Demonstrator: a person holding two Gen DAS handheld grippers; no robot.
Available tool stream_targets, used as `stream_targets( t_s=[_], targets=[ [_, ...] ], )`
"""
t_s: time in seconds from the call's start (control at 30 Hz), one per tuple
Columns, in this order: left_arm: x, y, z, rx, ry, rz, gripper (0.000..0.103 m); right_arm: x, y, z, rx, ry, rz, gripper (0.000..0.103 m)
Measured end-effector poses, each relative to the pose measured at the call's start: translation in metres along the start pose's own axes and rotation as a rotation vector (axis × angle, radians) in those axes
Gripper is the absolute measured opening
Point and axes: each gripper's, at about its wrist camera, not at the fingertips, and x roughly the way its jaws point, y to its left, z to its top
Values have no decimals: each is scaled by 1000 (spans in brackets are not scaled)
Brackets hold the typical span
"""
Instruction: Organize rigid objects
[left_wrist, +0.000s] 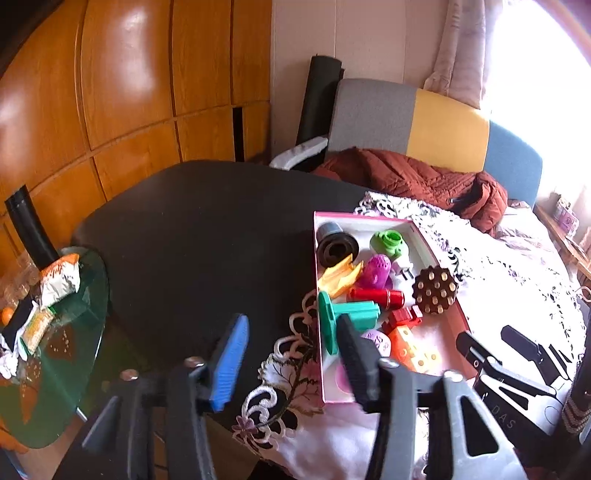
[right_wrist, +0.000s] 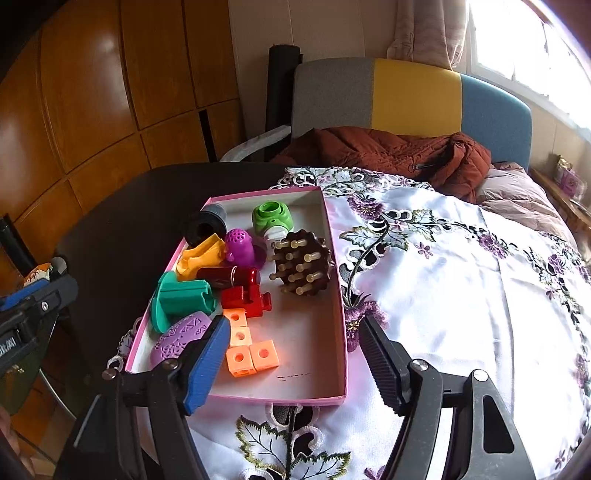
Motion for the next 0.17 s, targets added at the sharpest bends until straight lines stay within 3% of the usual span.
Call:
stream_targets(
  t_s=[0.17],
  targets=[
    [-3, -2, 5, 15, -21, 9, 46, -1, -4, 2, 9, -13, -8, 72]
  ],
)
